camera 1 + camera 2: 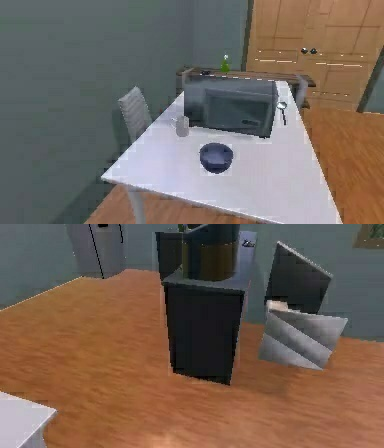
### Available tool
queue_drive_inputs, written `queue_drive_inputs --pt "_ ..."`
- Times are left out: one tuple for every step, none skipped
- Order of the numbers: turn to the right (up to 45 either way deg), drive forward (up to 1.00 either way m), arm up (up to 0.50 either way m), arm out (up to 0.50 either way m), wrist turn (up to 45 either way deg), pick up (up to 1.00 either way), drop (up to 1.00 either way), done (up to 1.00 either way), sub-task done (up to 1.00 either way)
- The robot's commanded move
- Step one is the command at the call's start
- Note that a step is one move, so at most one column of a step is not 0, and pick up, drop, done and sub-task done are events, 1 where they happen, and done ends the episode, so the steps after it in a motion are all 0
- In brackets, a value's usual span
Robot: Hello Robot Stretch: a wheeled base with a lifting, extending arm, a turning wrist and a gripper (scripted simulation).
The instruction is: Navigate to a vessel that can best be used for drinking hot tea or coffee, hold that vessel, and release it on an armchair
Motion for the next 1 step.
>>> queue_drive_inputs --pt "-45.0 0.0 0.0 0.0 0.0 0.0 0.0 0.0 0.0"
